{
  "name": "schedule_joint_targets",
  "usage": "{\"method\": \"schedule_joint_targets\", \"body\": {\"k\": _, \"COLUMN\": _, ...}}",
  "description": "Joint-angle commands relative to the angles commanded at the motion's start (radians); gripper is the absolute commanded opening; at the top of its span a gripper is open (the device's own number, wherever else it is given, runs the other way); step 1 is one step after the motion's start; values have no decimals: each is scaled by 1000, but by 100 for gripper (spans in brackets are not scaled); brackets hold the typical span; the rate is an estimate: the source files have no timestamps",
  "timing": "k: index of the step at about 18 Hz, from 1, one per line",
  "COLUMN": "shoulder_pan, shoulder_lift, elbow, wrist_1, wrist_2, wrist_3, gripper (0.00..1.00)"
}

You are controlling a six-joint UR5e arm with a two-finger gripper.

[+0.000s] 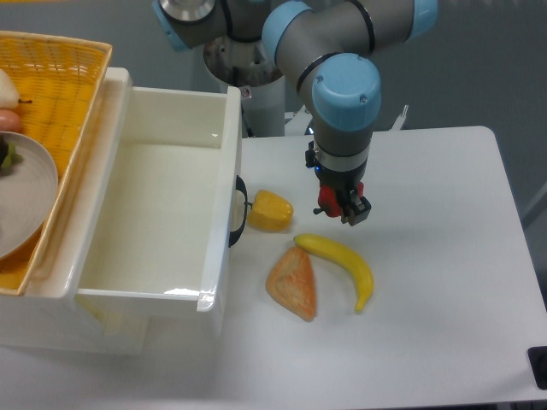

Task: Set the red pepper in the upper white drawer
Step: 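Lower the gripper toward the red pepper beside the yellow pepper, then close the gripper on the red pepper and lift it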

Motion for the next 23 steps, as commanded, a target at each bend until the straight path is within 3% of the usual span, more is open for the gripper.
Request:
{"method": "schedule_joint_targets", "body": {"k": 14, "shoulder_pan": -11, "shoulder_lift": 12, "elbow": 8, "wrist_1": -11, "wrist_2": -20, "wrist_3": -75, "gripper": 59}}
{"method": "schedule_joint_targets", "body": {"k": 19, "shoulder_pan": 5, "shoulder_lift": 24, "elbow": 21, "wrist_1": -12, "wrist_2": -162, "wrist_3": -187, "gripper": 59}}
{"method": "schedule_joint_targets", "body": {"k": 23, "shoulder_pan": 8, "shoulder_lift": 49, "elbow": 29, "wrist_1": -58, "wrist_2": -195, "wrist_3": -252, "gripper": 60}}
